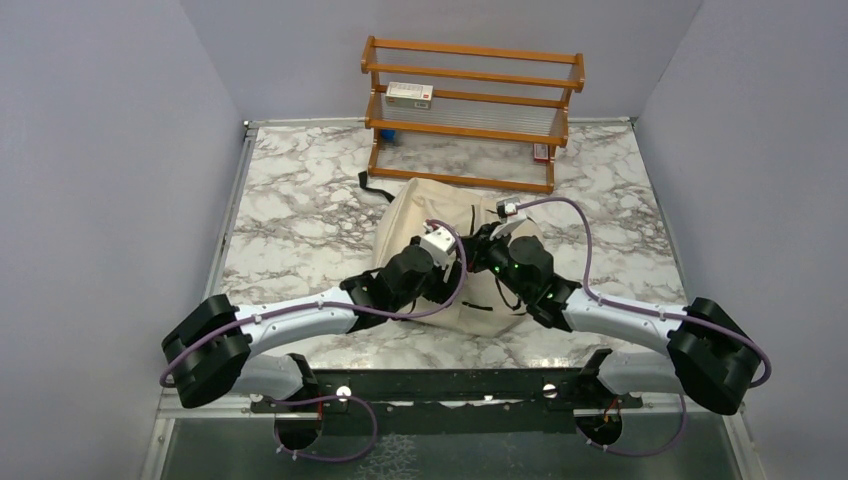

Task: Pack the student bag
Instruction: Zip the student bag at the center of the board.

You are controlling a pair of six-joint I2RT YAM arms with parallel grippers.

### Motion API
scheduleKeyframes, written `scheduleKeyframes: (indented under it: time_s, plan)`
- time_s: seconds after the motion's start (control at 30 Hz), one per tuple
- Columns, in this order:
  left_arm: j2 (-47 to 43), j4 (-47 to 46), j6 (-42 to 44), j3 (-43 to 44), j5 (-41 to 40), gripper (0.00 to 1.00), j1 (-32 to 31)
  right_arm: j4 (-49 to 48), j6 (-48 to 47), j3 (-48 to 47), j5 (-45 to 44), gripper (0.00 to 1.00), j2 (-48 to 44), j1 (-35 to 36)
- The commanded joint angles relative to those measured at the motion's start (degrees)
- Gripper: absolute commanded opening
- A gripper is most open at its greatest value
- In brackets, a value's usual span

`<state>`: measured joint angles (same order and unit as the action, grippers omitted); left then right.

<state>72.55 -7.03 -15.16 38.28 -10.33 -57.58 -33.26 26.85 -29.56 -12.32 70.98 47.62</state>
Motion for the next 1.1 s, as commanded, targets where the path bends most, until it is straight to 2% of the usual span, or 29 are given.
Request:
scheduleKeyframes:
  time_s: [0.0,0.27,0.43,0.73,0.93,1.07]
  plan:
    - [1.9,-3.5,-0.3,2.4,-8.5,0.73,-1.1,-0.4,1.9,-1.8,1.5,0.01,-1.8,-0.3]
    - [3.8,-5.3,-1.1,2.8,-11.0,0.73,-2.0,2.9,5.8,-2.8,2.9,0.01,-1.5,-0.4]
    - [4.9,-5.3,-1.8,2.2,-10.7,0.66,-2.2,2.8,7.5,-2.7,3.0,0.01,-1.5,-0.3]
    - [1.8,-4.5,-4.3,-2.4,-7.4,0.26,-2.7,4.0,5.4,-3.7,-1.0,0.01,-1.0,-0.4]
    - [-3.3,-2.6,-6.2,-7.2,-7.1,0.11,-2.8,3.4,3.7,-4.1,-5.9,0.01,0.4,-0.7]
    - [-6.3,-0.8,-6.6,-8.9,-7.1,0.05,-2.8,1.6,2.0,-4.5,-7.9,0.01,2.2,-1.7]
